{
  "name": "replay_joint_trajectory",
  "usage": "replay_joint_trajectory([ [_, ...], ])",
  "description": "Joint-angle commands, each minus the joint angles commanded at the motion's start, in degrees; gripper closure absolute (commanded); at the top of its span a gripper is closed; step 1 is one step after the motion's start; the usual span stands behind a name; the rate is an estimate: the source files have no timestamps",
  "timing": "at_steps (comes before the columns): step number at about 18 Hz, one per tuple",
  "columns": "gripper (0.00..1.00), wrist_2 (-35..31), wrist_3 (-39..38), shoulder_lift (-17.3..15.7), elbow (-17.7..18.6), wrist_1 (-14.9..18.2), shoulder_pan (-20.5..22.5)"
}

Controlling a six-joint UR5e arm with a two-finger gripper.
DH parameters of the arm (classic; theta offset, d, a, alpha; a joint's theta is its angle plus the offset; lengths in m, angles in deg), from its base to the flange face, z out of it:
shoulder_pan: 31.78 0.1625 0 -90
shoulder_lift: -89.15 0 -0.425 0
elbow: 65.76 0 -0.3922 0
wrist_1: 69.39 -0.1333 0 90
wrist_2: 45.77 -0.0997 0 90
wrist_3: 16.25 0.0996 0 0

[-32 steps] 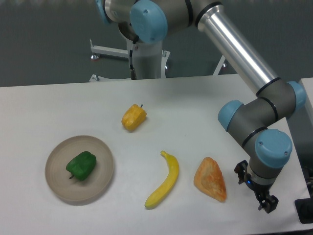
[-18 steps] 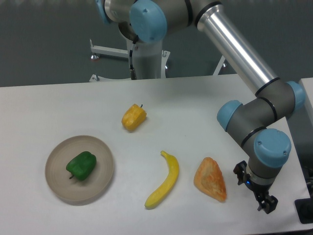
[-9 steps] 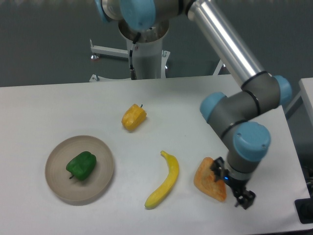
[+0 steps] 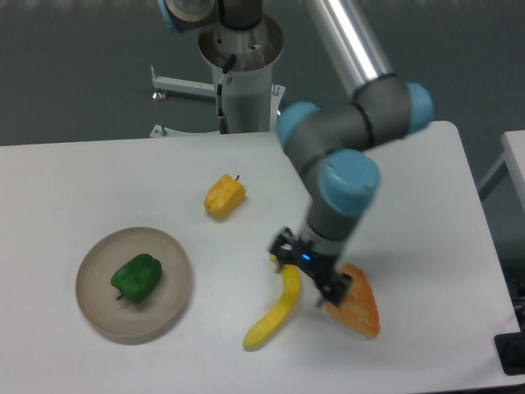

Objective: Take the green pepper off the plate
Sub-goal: 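Move the open gripper over the plate above the green pepper, then lower the open gripper around the green pepper on the plate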

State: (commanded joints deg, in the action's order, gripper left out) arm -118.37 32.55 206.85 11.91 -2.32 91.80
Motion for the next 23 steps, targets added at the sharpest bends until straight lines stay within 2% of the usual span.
replay_joint_trajectory([
  [3, 0.0, 0.09, -6.24, -2.29, 3.79, -2.29, -3.16],
  [8, 0.0, 0.01, -13.64, -2.38, 6.87, -3.87, -8.08],
  [14, 0.0, -0.08, -15.93, -2.74, 11.88, -11.6, -11.61],
  [23, 0.0, -0.08, -16.55, -0.89, 11.97, -13.19, -13.1],
])
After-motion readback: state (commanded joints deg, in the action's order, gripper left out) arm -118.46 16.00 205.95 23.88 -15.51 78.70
